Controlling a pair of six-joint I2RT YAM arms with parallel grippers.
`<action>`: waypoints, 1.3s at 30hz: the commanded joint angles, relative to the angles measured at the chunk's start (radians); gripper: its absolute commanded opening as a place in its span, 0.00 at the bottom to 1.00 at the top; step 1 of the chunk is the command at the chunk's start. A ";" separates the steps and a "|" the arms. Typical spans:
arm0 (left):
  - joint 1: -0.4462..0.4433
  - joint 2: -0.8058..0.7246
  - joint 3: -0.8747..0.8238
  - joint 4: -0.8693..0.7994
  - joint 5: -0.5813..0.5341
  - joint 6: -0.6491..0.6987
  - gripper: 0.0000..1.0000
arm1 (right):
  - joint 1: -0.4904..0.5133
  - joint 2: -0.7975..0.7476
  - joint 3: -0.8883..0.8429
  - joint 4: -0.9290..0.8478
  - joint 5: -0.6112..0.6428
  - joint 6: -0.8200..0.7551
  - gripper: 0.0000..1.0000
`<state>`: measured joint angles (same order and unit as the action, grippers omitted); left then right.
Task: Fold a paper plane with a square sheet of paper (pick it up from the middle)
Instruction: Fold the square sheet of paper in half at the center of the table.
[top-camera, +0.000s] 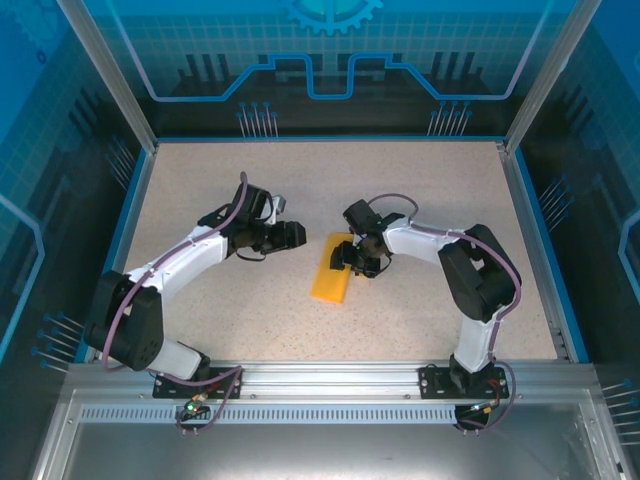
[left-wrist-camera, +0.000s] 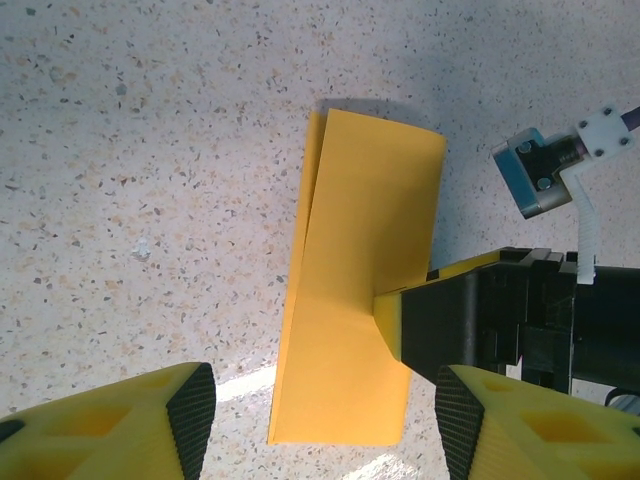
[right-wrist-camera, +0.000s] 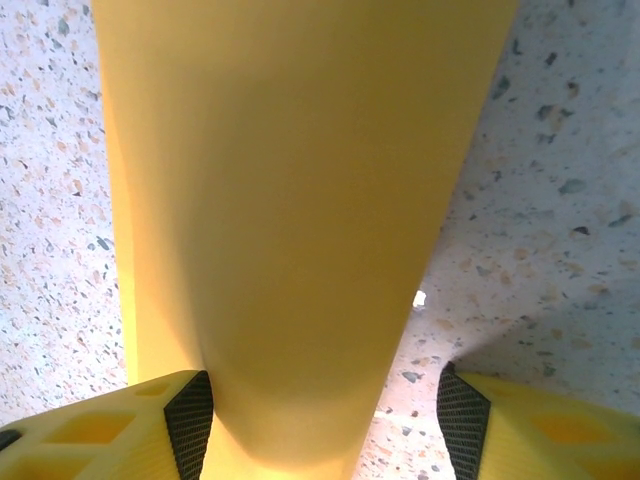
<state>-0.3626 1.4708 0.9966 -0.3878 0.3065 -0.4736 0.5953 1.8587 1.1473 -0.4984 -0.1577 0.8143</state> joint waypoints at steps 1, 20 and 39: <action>0.012 -0.015 -0.015 0.005 -0.001 -0.015 0.64 | 0.005 0.054 0.018 -0.025 -0.005 -0.004 0.66; 0.012 0.009 -0.015 0.018 0.013 -0.023 0.64 | 0.010 0.110 0.058 -0.104 0.032 -0.012 0.68; 0.020 0.064 -0.010 0.053 0.093 -0.054 0.42 | 0.020 0.144 0.075 -0.147 0.075 -0.029 0.66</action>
<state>-0.3588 1.5127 0.9955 -0.3569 0.3424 -0.5091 0.5983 1.9255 1.2430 -0.6144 -0.1398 0.8085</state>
